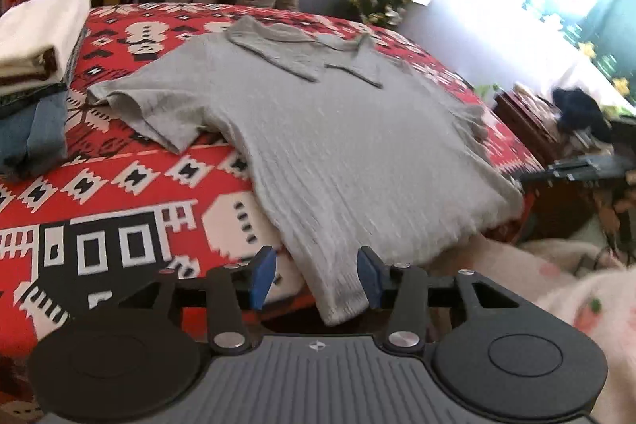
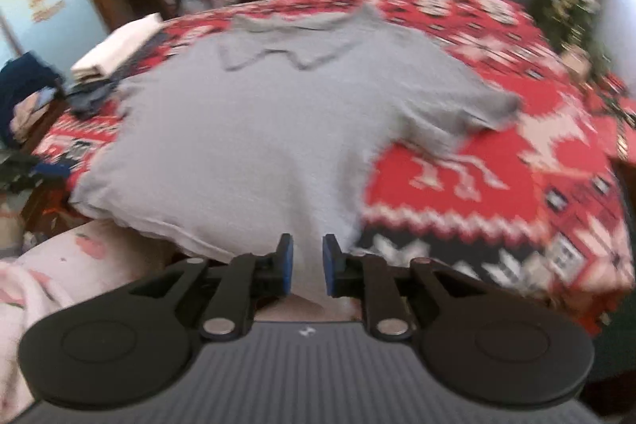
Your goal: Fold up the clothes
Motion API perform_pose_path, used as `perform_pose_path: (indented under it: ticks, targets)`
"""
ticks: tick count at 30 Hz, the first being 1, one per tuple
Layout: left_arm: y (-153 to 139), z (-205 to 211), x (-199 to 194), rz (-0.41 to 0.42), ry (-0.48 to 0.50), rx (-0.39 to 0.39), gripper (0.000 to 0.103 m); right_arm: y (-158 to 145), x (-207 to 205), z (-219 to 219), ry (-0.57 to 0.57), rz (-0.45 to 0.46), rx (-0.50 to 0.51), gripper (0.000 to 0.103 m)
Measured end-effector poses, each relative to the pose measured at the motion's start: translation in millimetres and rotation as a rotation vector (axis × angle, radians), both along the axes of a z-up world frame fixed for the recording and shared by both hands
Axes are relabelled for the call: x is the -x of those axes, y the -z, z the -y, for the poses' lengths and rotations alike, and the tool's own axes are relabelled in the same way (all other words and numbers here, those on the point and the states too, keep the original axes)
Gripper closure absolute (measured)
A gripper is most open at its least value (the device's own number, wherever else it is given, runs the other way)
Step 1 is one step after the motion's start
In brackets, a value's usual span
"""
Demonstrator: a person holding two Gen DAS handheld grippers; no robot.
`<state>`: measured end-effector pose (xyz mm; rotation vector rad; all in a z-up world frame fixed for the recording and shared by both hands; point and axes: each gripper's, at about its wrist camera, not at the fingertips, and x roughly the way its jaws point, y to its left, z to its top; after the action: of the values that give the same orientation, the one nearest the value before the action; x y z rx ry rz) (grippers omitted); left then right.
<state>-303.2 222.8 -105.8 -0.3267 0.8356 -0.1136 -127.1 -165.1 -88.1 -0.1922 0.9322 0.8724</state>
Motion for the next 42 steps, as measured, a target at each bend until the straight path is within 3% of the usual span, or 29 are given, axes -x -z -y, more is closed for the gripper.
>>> perform_pose_path:
  ticks: [4,5,8,13,17,21,26,28,31,33,34,42]
  targets:
    - [14,-3,-14,-0.057,-0.032,-0.006,0.094,2,3,-21,-0.044,0.001,-0.005,0.084]
    - [14,-2,-15,-0.063,-0.03,-0.016,0.096,3,4,-26,-0.055,0.002,-0.007,0.084]
    - [12,7,-11,-0.101,0.027,-0.043,0.096,4,6,-42,-0.089,0.003,-0.011,0.084]
    - [13,37,5,-0.182,0.159,-0.242,0.096,5,7,-40,-0.089,-0.002,-0.009,0.08]
    - [2,42,11,-0.098,0.167,-0.256,0.095,9,5,-37,-0.086,0.0,0.011,0.08]
    - [-9,60,4,-0.009,0.249,-0.341,0.092,12,13,-43,-0.135,0.013,0.034,0.078]
    - [-1,89,-4,0.007,0.417,-0.531,0.076,12,19,-47,-0.15,0.015,0.029,0.076]
    - [9,99,-6,-0.003,0.474,-0.625,0.076,11,21,-46,-0.15,0.017,0.025,0.074]
    - [18,106,-8,0.003,0.522,-0.706,0.076,9,22,-44,-0.143,0.018,0.022,0.074]
    - [15,107,-6,0.02,0.528,-0.715,0.084,8,21,-42,-0.138,0.017,0.021,0.073]
    - [13,107,-5,0.03,0.529,-0.715,0.098,8,21,-41,-0.135,0.017,0.021,0.073]
    - [2,113,7,0.071,0.576,-0.729,0.1,10,20,-39,-0.129,0.002,0.018,0.071]
